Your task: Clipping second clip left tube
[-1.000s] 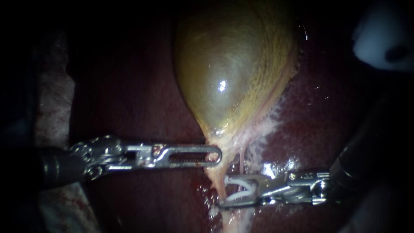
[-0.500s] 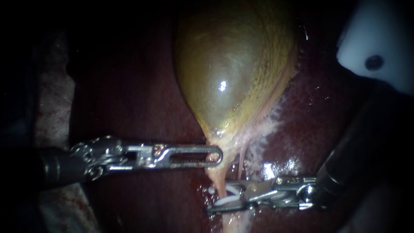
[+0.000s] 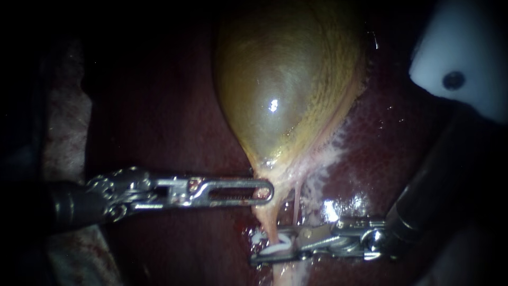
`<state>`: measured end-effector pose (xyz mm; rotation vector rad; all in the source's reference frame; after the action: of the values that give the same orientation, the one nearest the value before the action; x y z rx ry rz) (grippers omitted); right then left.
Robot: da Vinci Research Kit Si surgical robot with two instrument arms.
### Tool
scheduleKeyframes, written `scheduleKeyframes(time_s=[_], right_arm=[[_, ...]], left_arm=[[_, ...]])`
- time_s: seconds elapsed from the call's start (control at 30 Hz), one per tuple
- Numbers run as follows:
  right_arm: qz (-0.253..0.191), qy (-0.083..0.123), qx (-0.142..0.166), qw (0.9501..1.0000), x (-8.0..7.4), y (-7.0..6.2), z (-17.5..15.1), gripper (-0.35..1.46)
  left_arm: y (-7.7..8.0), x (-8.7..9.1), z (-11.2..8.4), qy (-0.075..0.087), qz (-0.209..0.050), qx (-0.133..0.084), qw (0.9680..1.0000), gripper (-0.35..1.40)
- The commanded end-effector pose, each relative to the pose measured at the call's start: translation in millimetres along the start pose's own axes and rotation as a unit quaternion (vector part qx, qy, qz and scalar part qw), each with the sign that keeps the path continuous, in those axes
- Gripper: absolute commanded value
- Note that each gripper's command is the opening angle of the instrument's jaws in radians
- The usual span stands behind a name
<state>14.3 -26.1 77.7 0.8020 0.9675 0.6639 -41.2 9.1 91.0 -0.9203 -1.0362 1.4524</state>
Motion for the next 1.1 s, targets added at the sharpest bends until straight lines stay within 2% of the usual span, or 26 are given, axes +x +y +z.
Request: scheduleKeyframes(time_s=[0.03, 0.43, 0.6, 0.8, 1.1], right_arm=[[0.002, 0.0, 0.001, 1.0, 0.0, 0.0, 0.0, 0.31], [0.001, -0.003, 0.003, 1.0, -0.1, 0.4, -0.7, 0.14], [0.0, -0.003, 0.006, 1.0, -0.1, 0.7, -1.4, -0.03], [0.001, -0.004, 0.007, 1.0, 0.3, 0.9, -1.9, -0.35], [0.002, 0.003, 0.011, 0.9999, 0.9, 1.0, -2.2, -0.35]], left_arm=[[0.0, 0.0, 0.0, 0.0, 0.0, 0.0, 1.0, -0.35], [0.0, 0.0, 0.1, 0.002, 0.0, 0.001, 1.0, -0.35], [0.0, -0.1, 0.2, 0.002, 0.0, 0.001, 1.0, -0.35], [0.0, -0.1, 0.2, 0.002, 0.0, 0.001, 1.0, -0.35], [0.1, -0.1, 0.2, 0.001, 0.0, 0.001, 1.0, -0.35]])
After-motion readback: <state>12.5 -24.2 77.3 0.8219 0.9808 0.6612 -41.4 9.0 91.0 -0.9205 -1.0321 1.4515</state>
